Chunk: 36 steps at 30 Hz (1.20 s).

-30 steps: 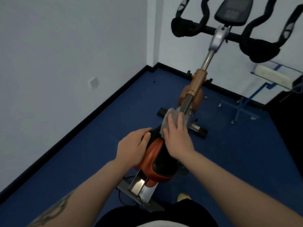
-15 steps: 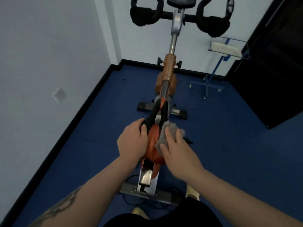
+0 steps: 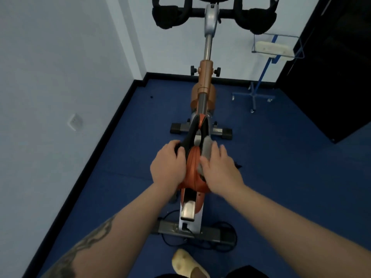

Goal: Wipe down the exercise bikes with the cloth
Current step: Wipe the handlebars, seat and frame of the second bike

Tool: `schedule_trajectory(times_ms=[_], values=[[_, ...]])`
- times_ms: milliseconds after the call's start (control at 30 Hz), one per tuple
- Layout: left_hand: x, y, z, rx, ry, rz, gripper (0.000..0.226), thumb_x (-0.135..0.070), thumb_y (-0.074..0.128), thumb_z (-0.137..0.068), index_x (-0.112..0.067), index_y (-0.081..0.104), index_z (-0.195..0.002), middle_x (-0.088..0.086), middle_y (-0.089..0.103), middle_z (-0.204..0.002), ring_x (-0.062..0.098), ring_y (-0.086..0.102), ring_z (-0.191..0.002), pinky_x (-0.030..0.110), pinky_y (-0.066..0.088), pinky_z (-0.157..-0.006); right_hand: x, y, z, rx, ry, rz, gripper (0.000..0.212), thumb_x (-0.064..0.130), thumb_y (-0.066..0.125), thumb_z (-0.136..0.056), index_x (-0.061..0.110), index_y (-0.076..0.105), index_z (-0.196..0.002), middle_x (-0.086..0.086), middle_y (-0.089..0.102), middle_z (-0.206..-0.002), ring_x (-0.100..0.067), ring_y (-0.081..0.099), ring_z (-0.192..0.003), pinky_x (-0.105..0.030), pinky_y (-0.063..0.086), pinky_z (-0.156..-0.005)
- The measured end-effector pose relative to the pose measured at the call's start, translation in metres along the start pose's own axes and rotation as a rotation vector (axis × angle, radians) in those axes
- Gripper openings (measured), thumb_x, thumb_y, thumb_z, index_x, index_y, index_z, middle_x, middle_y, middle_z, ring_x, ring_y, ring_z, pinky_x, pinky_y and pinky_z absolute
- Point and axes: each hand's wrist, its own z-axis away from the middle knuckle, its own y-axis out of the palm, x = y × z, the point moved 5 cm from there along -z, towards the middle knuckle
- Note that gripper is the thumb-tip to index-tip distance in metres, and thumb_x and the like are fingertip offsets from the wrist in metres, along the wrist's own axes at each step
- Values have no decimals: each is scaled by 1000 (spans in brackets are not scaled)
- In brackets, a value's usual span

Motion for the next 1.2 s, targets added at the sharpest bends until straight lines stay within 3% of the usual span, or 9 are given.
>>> schedule_trajectory(times_ms=[100,233,467,600,700,800,967,1100,1200], values=[[3,0,3,-1,-60,-24,35,-39,40,-100,-31,58,-130,-10,65,-115,13,60,-103,29,39,-78,15,-5,-13,-8,44,-16,62,43,22,-104,16,1,-156,-11,11,-162,-34,29,-140,-49,36,-107],[4,0,2,5,-49,-9,30,-39,40,-100,-33,62,-119,-14,64,-100,9,58,-90,30,40,-71,8,11,31,-85,-163,213,67,47,20,-102,16,-6,-156,-9,-6,-163,-30,11,-146,-47,39,-108],[6,1,-2,-15,-15,-26,27,-35,41,-100,-32,64,-115,-19,58,-92,6,52,-81,29,36,-66,19,0,-15,-63,-43,-11,63,43,25,-103,23,-2,-156,-4,2,-164,-30,20,-144,-52,35,-108],[7,1,-1,-26,-4,18,22,-34,43,-99,-35,64,-107,-21,56,-81,-1,51,-73,24,33,-59,14,16,27,-175,-219,172,61,50,15,-98,31,9,-156,8,1,-164,-24,5,-149,-48,26,-115],[6,0,0,-24,-2,33,24,-34,43,-99,-33,65,-109,-19,58,-85,-2,49,-73,26,35,-62,14,11,15,-134,-263,46,56,52,7,-99,40,23,-152,16,5,-163,-17,0,-150,-51,12,-120],[4,-1,2,-29,-4,43,24,-33,43,-100,-30,65,-108,-17,59,-87,4,50,-75,28,35,-64,20,-1,-9,-92,-199,-105,45,43,21,-105,38,37,-147,15,8,-163,-16,5,-149,-47,9,-121],[2,-3,4,-22,11,63,18,-32,42,-99,-34,60,-95,-20,54,-75,-5,48,-67,19,29,-55,11,15,15,-198,-75,-111,75,48,41,-99,32,-5,-155,3,-12,-163,-16,-6,-150,-45,5,-122],[1,-3,4,-4,9,51,16,-31,42,-97,-33,55,-87,-17,53,-74,1,47,-65,20,27,-53,15,3,-11,-158,155,-100,70,54,32,-100,21,6,-156,-6,7,-164,-26,12,-148,-46,25,-116],[2,-2,3,16,24,56,19,-31,41,-98,-30,60,-94,-14,59,-81,7,54,-73,28,37,-58,18,3,-1,-240,121,-75,67,54,28,-100,22,11,-156,-2,26,-156,-23,27,-140,-44,38,-107]])
